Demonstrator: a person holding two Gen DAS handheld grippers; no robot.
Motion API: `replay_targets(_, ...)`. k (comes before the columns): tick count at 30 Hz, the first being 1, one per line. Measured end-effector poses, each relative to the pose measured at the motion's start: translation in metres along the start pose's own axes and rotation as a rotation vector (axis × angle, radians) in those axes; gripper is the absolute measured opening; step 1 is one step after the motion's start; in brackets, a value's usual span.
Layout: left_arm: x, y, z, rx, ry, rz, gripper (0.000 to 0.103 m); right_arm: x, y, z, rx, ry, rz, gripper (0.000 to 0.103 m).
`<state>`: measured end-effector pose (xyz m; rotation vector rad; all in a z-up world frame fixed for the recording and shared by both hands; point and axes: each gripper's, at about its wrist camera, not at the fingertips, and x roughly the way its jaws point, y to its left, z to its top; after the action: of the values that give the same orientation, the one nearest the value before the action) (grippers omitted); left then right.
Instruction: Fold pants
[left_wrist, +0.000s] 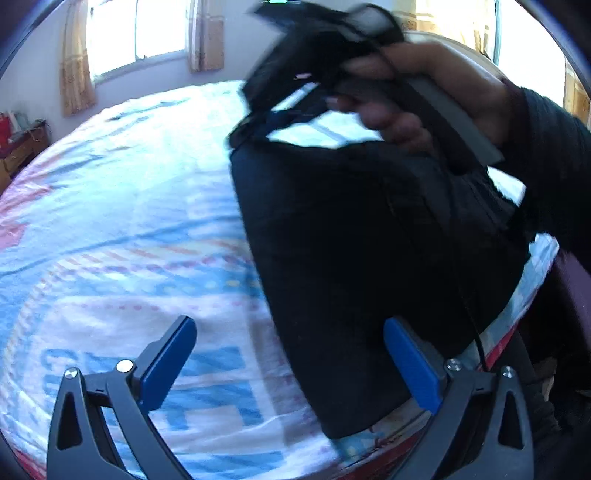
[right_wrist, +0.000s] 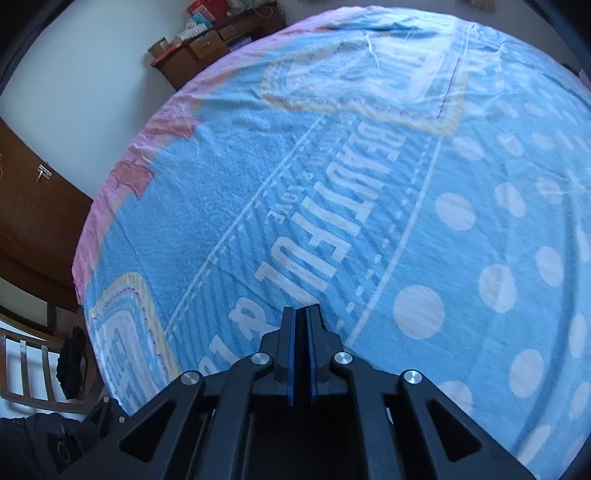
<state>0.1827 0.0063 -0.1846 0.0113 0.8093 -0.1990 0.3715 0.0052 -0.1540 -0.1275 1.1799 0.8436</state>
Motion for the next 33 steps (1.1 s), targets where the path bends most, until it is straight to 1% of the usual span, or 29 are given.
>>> replay_targets(2, -0.008, 0.004, 0.006, -0.013, -0.022, 0.015, 0.103, -0.03, -0.009, -0.006, 0.04, -0.076, -0.028, 0.038)
replay_targets(4, -0.017, 0.008, 0.019, -0.034, -0.057, 0.022, 0.103, -0.064, -0.021, -0.02, 0.076, -0.141, -0.048, 0.048)
replay_targets(6, -0.018, 0.008, 0.037, -0.019, -0.081, 0.024, 0.103, -0.09, -0.031, -0.041, 0.119, -0.181, -0.052, 0.05)
replay_targets(9, -0.01, 0.001, 0.065, 0.031, -0.111, 0.067, 0.103, -0.117, -0.046, -0.081, 0.2, -0.212, -0.077, 0.05)
replay_targets(10, -0.001, -0.003, 0.075, 0.054, -0.103, 0.082, 0.103, -0.123, -0.05, -0.097, 0.227, -0.223, -0.086, 0.05)
replay_targets(11, 0.009, -0.005, 0.085, 0.072, -0.086, 0.104, 0.103, -0.126, -0.052, -0.108, 0.245, -0.231, -0.083, 0.05)
replay_targets(13, 0.027, -0.006, 0.099, 0.087, -0.066, 0.101, 0.103, -0.127, -0.059, -0.133, 0.281, -0.238, -0.064, 0.05)
replay_targets(14, 0.043, -0.008, 0.106, 0.096, -0.033, 0.109, 0.103, -0.128, -0.063, -0.141, 0.291, -0.246, -0.063, 0.05)
replay_targets(15, 0.061, -0.008, 0.107, 0.103, 0.007, 0.121, 0.103, -0.128, -0.066, -0.148, 0.301, -0.258, -0.062, 0.05)
replay_targets(16, 0.071, -0.006, 0.111, 0.102, 0.029, 0.121, 0.103, -0.127, -0.07, -0.151, 0.309, -0.264, -0.06, 0.05)
replay_targets(18, 0.081, -0.003, 0.116, 0.065, 0.05, 0.104, 0.103, -0.121, -0.079, -0.155, 0.335, -0.256, -0.052, 0.05)
replay_targets(20, 0.092, -0.004, 0.118, 0.052, 0.078, 0.097, 0.103, -0.119, -0.085, -0.155, 0.326, -0.274, -0.037, 0.05)
replay_targets(21, 0.09, -0.005, 0.118, 0.042, 0.073, 0.099, 0.103, -0.118, -0.087, -0.154, 0.311, -0.283, -0.035, 0.05)
replay_targets(23, 0.078, -0.007, 0.117, 0.03, 0.046, 0.097, 0.103, -0.121, -0.091, -0.156, 0.321, -0.299, -0.007, 0.05)
replay_targets(24, 0.066, -0.01, 0.115, 0.031, 0.022, 0.101, 0.103, -0.127, -0.09, -0.158, 0.326, -0.313, 0.004, 0.05)
replay_targets(26, 0.055, -0.012, 0.113, 0.03, -0.011, 0.106, 0.103, -0.144, -0.082, -0.167, 0.309, -0.355, -0.023, 0.05)
replay_targets(28, 0.041, -0.016, 0.112, 0.024, -0.034, 0.085, 0.103, -0.164, -0.067, -0.185, 0.285, -0.384, -0.104, 0.052)
replay_targets(29, 0.036, -0.02, 0.11, 0.021, -0.041, 0.071, 0.103, -0.169, -0.063, -0.191, 0.278, -0.389, -0.11, 0.055)
replay_targets(30, 0.034, -0.022, 0.109, 0.024, -0.044, 0.06, 0.103, -0.174, -0.057, -0.201, 0.275, -0.391, -0.111, 0.055)
replay_targets(32, 0.035, -0.03, 0.107, 0.043, -0.034, 0.041, 0.103, -0.176, -0.048, -0.223, 0.278, -0.369, -0.091, 0.055)
replay_targets(33, 0.037, -0.035, 0.106, 0.055, -0.028, 0.03, 0.103, -0.174, -0.043, -0.236, 0.281, -0.344, -0.094, 0.055)
